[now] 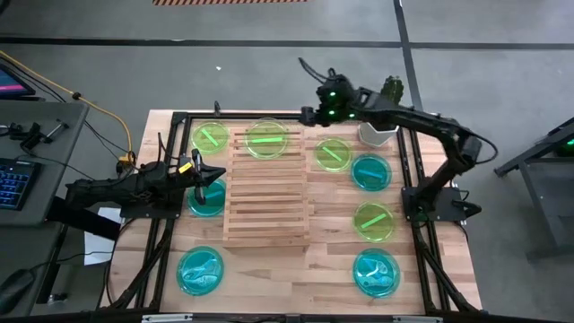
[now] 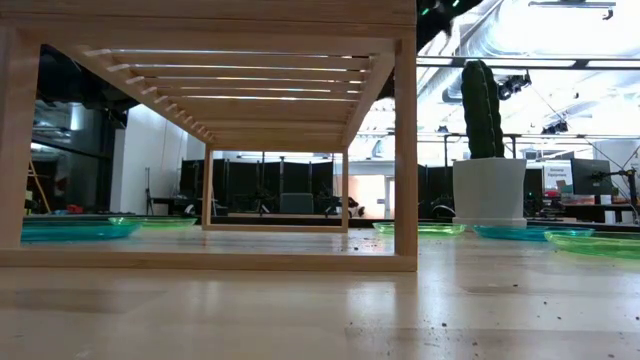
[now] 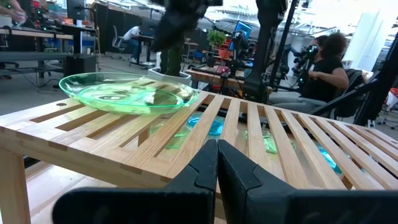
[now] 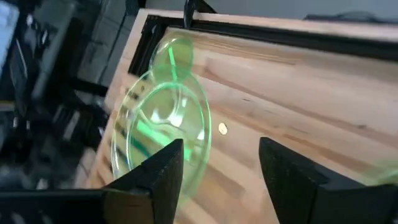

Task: Place and stack plates onto a shelf
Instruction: Put the top left blue plate on the shelf

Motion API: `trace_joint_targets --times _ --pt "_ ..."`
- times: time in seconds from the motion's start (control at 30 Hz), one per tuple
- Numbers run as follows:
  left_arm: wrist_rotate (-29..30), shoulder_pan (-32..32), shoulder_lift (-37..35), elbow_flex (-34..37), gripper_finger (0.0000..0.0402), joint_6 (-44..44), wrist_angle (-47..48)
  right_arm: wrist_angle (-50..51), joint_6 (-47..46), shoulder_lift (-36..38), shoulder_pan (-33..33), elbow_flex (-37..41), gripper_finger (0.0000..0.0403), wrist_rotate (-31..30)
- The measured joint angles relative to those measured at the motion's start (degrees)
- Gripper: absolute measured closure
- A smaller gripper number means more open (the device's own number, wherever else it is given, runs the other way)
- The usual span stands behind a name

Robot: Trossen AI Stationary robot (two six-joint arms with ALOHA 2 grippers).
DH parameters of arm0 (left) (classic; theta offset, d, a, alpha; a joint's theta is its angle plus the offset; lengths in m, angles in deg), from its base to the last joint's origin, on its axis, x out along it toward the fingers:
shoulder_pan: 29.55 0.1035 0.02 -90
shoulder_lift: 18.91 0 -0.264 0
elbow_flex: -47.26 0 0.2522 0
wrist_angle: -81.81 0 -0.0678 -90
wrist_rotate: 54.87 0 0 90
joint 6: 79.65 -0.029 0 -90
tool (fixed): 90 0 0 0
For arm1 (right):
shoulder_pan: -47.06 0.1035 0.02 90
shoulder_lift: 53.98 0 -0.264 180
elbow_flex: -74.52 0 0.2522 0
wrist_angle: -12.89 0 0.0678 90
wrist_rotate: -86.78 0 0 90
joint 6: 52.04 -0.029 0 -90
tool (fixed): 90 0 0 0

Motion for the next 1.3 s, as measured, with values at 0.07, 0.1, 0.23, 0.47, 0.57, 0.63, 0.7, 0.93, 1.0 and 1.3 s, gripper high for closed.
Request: trace_joint_targets --times 0.07,0.1,0.23,0.47,0.57,0.63,0.7,0.93,1.0,1.3 --pt "0.0 0.0 0.0 0.0 0.0401 0.0 0.0 4.0 5.5 3.1 0.2 0.0 0.0210 1.5" --pt "0.0 0.0 0.0 0.0 0.0401 0.0 0.0 6.2 8.1 4.8 0.7 0.0 0.0210 2.1" --pt "0.0 0.0 0.0 0.0 0.0401 0.0 0.0 11.4 15.2 12.5 5.0 2.2 0.0210 1.7" --pt "0.0 0.0 0.0 0.0 0.0401 1.2 -0.9 5.2 10.3 26.7 17.5 11.9 0.0210 -11.9" --pt "0.0 0.0 0.0 0.0 0.0401 6.4 -5.6 0.7 8.3 31.2 21.3 15.8 0.0210 -16.3" --pt "0.4 0.0 0.0 0.0 0.0401 12.2 -13.1 -1.3 7.2 33.4 22.4 17.4 0.0210 -18.1" --pt "1.8 0.0 0.3 0.0 0.0401 15.4 -20.2 -1.8 6.1 35.0 23.1 17.9 0.0210 -19.6" --pt "8.3 0.0 3.4 -0.9 0.0401 27.3 -41.6 -3.4 5.1 36.2 23.6 18.1 0.0210 -23.0" --pt "13.3 0.3 4.8 -4.1 0.0401 28.3 -40.5 -3.7 5.1 36.2 23.6 18.1 0.0210 -22.9" --pt "14.4 5.3 22.0 -42.8 0.0332 30.0 30.5 -4.2 5.1 36.2 23.6 18.1 0.0210 -22.9"
